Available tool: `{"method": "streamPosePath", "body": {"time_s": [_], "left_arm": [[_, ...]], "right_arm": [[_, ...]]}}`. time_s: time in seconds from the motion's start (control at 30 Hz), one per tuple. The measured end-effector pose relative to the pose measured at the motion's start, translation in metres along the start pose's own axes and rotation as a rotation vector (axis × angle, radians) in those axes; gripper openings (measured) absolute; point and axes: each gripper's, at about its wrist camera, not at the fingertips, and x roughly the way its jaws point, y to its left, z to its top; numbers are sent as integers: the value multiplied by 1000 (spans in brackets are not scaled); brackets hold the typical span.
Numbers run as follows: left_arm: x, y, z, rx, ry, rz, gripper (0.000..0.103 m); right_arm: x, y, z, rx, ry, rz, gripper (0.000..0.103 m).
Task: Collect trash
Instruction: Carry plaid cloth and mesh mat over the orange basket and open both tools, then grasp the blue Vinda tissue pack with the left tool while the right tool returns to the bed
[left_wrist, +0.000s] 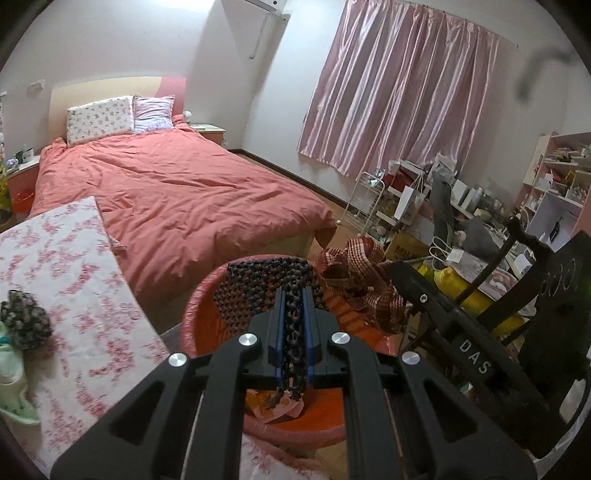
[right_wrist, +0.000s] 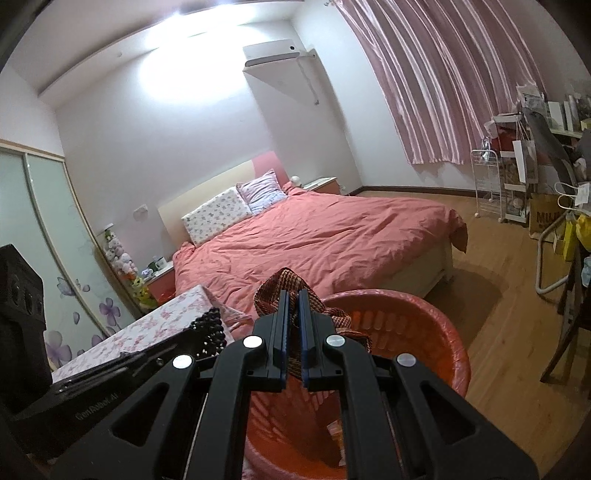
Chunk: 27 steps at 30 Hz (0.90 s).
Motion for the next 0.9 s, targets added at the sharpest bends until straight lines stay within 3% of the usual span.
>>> {"method": "streamPosePath", "body": {"time_s": [0.1, 0.2, 0.27, 0.43, 0.67, 0.9], "left_arm": [[16, 1, -3, -14, 31, 6, 15], [26, 6, -7, -27, 54, 22, 28], [31, 11, -10, -36, 68, 38, 34], [29, 29, -15, -55, 91, 86, 42], [-20, 53, -31, -33, 60, 235, 62], [-92, 93, -54, -56, 26, 390, 71]], "right_arm": [[4, -5, -1, 7, 15, 0, 8], [11, -11, -1, 19, 39, 2, 12], [12, -13, -3, 17, 50, -6, 27], [6, -9, -9, 6, 64, -47, 39], [-7, 12, -6, -53, 52, -70, 58], [-15, 55, -12, -90, 71, -7, 66]]}}
